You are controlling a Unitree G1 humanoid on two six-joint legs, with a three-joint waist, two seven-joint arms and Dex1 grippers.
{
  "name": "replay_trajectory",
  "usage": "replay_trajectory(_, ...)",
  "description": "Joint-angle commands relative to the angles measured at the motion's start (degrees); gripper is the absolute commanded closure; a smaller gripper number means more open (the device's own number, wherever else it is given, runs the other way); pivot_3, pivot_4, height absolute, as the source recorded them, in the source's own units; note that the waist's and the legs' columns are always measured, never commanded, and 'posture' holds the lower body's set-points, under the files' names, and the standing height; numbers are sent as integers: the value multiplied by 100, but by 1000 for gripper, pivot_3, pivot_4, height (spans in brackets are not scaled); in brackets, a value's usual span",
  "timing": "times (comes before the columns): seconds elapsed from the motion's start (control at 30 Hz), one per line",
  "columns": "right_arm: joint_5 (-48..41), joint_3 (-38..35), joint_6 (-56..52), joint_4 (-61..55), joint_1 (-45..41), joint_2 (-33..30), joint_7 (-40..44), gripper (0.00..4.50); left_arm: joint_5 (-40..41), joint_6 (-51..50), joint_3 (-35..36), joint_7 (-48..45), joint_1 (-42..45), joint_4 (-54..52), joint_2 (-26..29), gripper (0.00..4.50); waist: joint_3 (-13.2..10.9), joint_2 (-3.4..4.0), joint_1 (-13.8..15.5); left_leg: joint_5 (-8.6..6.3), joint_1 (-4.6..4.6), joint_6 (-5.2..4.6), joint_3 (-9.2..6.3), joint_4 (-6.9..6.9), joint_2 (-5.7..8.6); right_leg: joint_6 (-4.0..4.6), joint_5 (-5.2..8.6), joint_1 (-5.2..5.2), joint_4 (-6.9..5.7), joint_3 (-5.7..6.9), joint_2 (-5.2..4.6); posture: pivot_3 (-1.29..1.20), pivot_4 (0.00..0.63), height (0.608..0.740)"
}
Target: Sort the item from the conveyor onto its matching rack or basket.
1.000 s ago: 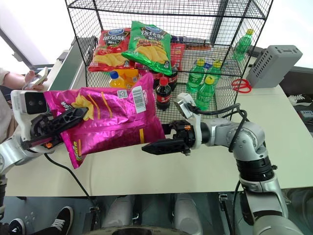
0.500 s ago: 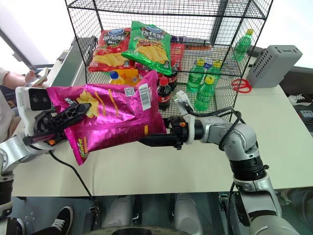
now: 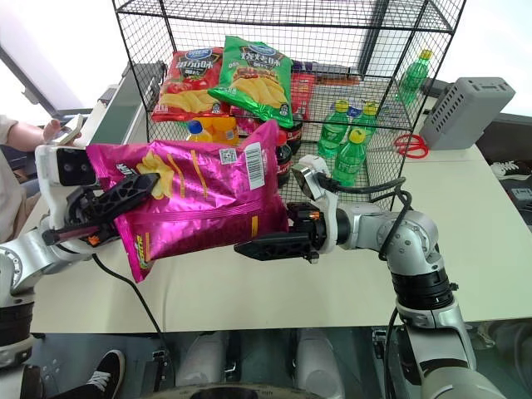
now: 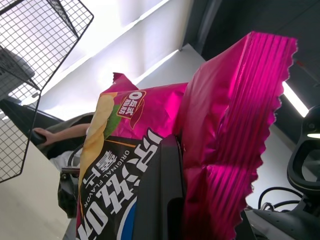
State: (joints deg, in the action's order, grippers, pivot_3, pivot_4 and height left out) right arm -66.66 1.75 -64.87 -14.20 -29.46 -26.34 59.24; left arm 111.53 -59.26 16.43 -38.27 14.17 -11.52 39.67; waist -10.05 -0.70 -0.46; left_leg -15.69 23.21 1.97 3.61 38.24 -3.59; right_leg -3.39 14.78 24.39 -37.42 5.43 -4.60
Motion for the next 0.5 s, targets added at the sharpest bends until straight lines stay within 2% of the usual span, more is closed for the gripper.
replay_trajectory(0.03,-232,42,-61,-226,-126,104,-38,0,7,40,-35,31,147,-21,-66,4430,0,0,-8,0,0,0,1,0,0,0,0,0,0,0,0,0,150,740)
replay_trajectory(0.17,-269,-22,-138,-173,-175,52,-71,0,-397,83,75,-39,145,47,-106,4430,0,0,-19,0,0,0,1,-1,0,0,0,0,2,-1,2,0,150,740)
replay_trajectory(0.23,-249,-53,-145,-147,-159,-6,-53,523,-448,57,148,-80,116,101,-83,4500,0,0,-19,0,0,0,0,-1,-1,0,0,1,1,0,3,0,150,740)
replay_trajectory(0.3,-249,-78,-170,-114,-154,-25,-97,1290,-674,-3,167,-207,70,77,-26,4500,0,0,-15,0,0,0,1,-1,-1,0,0,1,1,0,2,0,150,740)
replay_trajectory(0.4,28,-49,-3,-41,-125,-88,-81,2828,-722,-24,206,-264,50,127,-30,4500,0,0,-14,0,1,0,1,-1,-1,0,0,1,5,0,2,0,150,740)
replay_trajectory(0.43,66,-60,36,-16,-124,-95,-68,3476,-724,-4,220,-250,55,146,-48,4500,0,0,-14,0,1,0,1,-1,-1,0,0,1,5,0,2,0,150,740)
replay_trajectory(0.5,156,-59,114,14,-130,-135,-34,4172,-792,-20,237,-309,72,175,-30,4500,0,0,-14,0,2,0,1,-1,-1,0,0,1,5,0,2,0,150,740)
